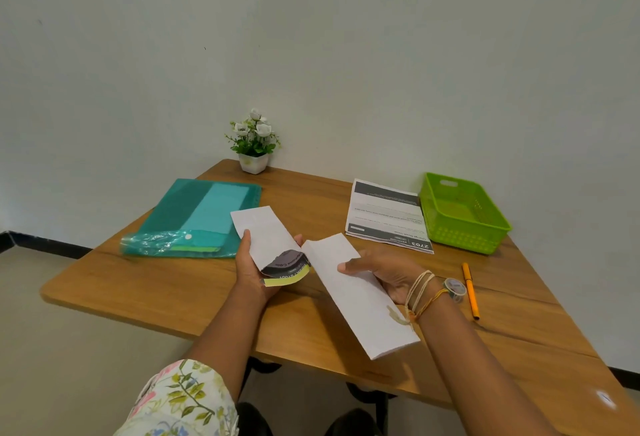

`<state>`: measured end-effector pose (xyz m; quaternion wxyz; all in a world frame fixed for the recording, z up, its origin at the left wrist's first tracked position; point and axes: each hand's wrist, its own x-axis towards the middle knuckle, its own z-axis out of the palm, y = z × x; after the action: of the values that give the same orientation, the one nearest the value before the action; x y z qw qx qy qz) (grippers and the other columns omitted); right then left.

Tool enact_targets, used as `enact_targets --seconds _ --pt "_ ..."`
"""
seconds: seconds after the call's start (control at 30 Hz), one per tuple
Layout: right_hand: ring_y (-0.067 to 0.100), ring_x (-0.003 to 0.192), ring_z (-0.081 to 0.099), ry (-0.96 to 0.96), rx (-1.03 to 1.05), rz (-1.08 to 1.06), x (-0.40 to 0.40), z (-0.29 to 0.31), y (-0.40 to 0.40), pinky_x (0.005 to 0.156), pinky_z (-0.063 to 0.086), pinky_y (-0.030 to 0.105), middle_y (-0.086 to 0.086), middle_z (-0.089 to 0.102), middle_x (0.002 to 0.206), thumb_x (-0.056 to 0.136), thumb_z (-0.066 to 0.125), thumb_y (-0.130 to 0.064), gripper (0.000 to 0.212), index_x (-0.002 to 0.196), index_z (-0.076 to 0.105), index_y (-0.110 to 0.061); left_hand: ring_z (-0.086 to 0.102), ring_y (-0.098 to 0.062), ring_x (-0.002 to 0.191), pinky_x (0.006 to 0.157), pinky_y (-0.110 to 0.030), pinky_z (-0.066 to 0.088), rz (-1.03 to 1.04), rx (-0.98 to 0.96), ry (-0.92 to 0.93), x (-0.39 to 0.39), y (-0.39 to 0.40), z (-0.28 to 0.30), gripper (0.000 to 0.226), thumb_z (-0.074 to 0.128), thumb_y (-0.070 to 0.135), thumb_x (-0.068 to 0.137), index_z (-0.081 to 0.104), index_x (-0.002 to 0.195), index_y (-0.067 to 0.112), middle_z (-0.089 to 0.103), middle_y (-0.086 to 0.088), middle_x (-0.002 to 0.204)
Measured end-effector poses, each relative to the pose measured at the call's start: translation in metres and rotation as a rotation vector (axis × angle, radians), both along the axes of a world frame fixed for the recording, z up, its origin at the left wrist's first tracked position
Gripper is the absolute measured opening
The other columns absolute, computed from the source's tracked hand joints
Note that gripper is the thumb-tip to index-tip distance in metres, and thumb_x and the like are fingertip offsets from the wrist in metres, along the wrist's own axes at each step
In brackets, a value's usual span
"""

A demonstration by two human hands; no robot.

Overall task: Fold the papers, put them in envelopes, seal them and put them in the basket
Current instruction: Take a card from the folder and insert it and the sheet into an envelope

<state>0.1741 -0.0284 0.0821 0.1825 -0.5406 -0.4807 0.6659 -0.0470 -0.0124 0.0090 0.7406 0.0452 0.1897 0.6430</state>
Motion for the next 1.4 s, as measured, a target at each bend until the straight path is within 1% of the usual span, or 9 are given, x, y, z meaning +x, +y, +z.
enact_targets --seconds 0.1,0.23,0.4,0.8,0.97,1.1,1.2,1.3,1.4 --pt "0.026 0.085 0.069 -0.022 -0.026 0.129 -0.004 0.007 -0.012 0.073 0.058 0.036 0.013 0.070 0.096 0.071 0.078 -0.023 0.048 0.112 0.058 -0.009 0.062 -0.038 0.102 0.078 -0.058 0.054 -0.025 0.003 0.032 0.001 0.004 -0.001 0.064 0.054 0.063 0.084 0.048 0.127 0.017 0.063 -0.020 0.114" --pt "0.019 0.072 0.070 -0.061 -0.081 0.195 -0.018 0.003 -0.026 0.064 0.058 0.029 0.008 0.072 0.082 0.084 0.069 -0.017 0.019 0.098 0.063 -0.006 0.067 -0.041 0.097 0.078 -0.057 0.055 -0.055 -0.007 0.054 0.000 0.005 -0.003 0.078 0.053 0.074 0.077 0.047 0.128 0.016 0.066 -0.026 0.115" --pt "0.025 0.080 0.068 0.006 -0.168 0.029 -0.033 -0.003 -0.029 0.061 0.059 0.031 0.012 0.068 0.094 0.078 0.075 -0.022 0.054 0.124 0.053 -0.007 0.065 -0.041 0.102 0.084 -0.056 0.052 -0.065 -0.003 0.082 0.002 0.007 -0.004 0.080 0.050 0.079 0.075 0.048 0.127 0.017 0.066 -0.025 0.116" --pt "0.023 0.067 0.071 0.204 -0.256 0.040 -0.051 -0.005 -0.036 0.056 0.059 0.035 0.013 0.071 0.079 0.088 0.063 -0.013 0.016 0.101 0.059 -0.004 0.050 -0.042 0.125 0.079 -0.061 0.053 -0.104 0.054 0.042 -0.002 0.013 -0.011 0.090 0.055 0.073 0.075 0.036 0.144 0.019 0.053 -0.026 0.134" --pt "0.023 0.076 0.067 0.099 -0.217 -0.019 -0.053 -0.004 -0.028 0.058 0.059 0.031 0.012 0.069 0.082 0.082 0.071 -0.017 0.028 0.104 0.057 -0.008 0.062 -0.042 0.110 0.081 -0.061 0.052 -0.156 0.052 0.046 0.002 0.008 -0.007 0.088 0.063 0.066 0.074 0.039 0.140 0.014 0.052 -0.025 0.135" --pt "0.028 0.089 0.066 0.014 -0.100 -0.155 -0.062 -0.012 -0.022 0.071 0.055 0.036 0.015 0.069 0.103 0.072 0.082 -0.020 0.045 0.108 0.060 -0.007 0.061 -0.043 0.110 0.089 -0.062 0.049 -0.181 0.022 0.064 0.001 0.008 -0.006 0.085 0.065 0.064 0.074 0.041 0.138 0.014 0.053 -0.025 0.134" --pt "0.029 0.091 0.067 -0.022 0.005 -0.218 -0.062 -0.017 -0.020 0.074 0.054 0.037 0.015 0.070 0.104 0.071 0.083 -0.027 0.044 0.104 0.062 -0.007 0.062 -0.044 0.108 0.088 -0.064 0.048 -0.173 0.011 0.052 0.001 0.009 -0.006 0.083 0.065 0.063 0.076 0.041 0.137 0.012 0.052 -0.028 0.134" --pt "0.028 0.095 0.067 0.020 -0.147 -0.057 -0.052 -0.011 -0.025 0.077 0.055 0.034 0.012 0.068 0.101 0.077 0.077 -0.036 0.047 0.111 0.056 -0.011 0.063 -0.044 0.105 0.083 -0.063 0.051 -0.161 0.006 0.037 0.001 0.010 -0.006 0.080 0.063 0.062 0.079 0.042 0.136 0.012 0.053 -0.028 0.132" --pt "0.022 0.092 0.067 -0.031 -0.196 0.152 -0.035 0.002 -0.033 0.072 0.058 0.029 0.009 0.068 0.096 0.087 0.068 -0.025 0.029 0.108 0.054 -0.012 0.063 -0.043 0.106 0.081 -0.063 0.052 -0.146 0.000 0.021 0.001 0.010 -0.006 0.078 0.061 0.063 0.080 0.043 0.136 0.011 0.053 -0.027 0.133"
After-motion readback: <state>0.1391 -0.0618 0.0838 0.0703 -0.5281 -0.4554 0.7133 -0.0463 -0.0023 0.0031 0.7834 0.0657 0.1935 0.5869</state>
